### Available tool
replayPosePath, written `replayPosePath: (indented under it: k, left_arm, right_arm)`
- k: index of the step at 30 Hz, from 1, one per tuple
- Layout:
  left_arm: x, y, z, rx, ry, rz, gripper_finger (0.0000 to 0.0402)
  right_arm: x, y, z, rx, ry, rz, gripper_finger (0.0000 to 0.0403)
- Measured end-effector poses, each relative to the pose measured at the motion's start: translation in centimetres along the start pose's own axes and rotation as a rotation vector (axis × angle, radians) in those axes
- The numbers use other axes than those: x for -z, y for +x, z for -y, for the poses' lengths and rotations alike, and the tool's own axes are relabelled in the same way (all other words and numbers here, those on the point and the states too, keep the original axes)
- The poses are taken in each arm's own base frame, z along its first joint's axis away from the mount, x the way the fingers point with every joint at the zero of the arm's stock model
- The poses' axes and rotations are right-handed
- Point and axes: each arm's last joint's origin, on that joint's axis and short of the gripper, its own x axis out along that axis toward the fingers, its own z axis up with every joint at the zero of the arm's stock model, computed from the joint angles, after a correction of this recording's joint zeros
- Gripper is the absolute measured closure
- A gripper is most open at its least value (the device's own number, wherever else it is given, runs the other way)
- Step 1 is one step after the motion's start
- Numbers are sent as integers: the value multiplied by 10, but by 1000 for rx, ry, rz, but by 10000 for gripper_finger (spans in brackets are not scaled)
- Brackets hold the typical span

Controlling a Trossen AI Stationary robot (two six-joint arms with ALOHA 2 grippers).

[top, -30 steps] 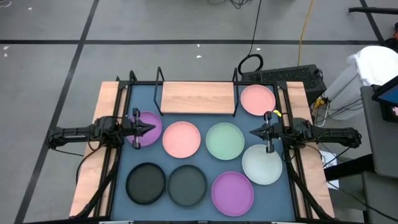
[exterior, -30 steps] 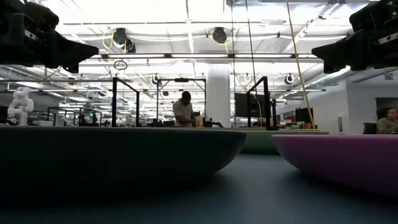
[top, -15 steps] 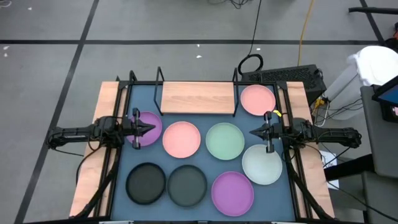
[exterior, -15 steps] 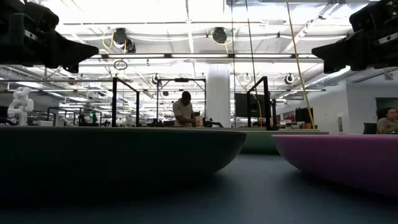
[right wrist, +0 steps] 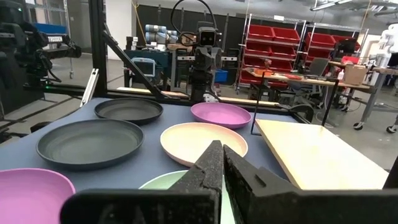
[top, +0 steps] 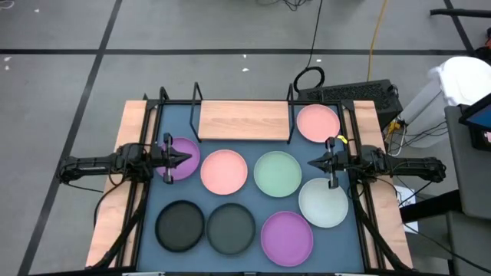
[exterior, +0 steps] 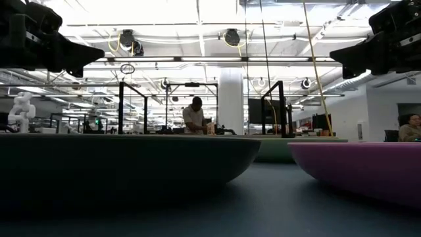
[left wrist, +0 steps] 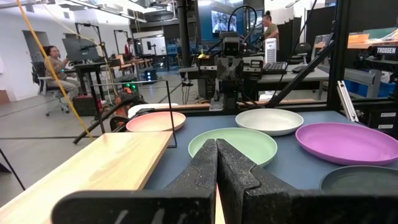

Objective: Place and stack plates onto a shelf
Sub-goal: Put the green plate on the shelf

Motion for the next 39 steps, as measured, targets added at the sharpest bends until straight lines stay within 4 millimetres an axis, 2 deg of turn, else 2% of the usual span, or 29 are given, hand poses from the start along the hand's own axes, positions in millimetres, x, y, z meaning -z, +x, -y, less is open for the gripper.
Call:
replayPosePath:
  k: [6, 10, 13, 18, 22, 28, 39]
  left_arm:
    - [0, 0, 0, 0, 0, 0, 398]
    - [0, 0, 0, 0, 0, 0, 398]
    - [0, 0, 0, 0, 0, 0, 398]
    - [0, 0, 0, 0, 0, 0, 398]
    - [0, 0, 0, 0, 0, 0, 398]
    - [0, 0, 0, 0, 0, 0, 398]
    - [0, 0, 0, 0, 0, 0, 398]
  right_arm:
    - [-1, 0, 0, 1, 3, 6, 403]
    - [-9, 0, 1, 4, 97, 88, 403]
    - [-14, -1, 1, 6, 100, 143, 403]
    - [-13, 1, 1, 5, 87, 74, 403]
    - [-42, 0, 4, 9, 72, 106, 403]
    - [-80, 7, 8, 16, 53, 41, 403]
    - [-153, 36, 16, 25, 76, -102, 403]
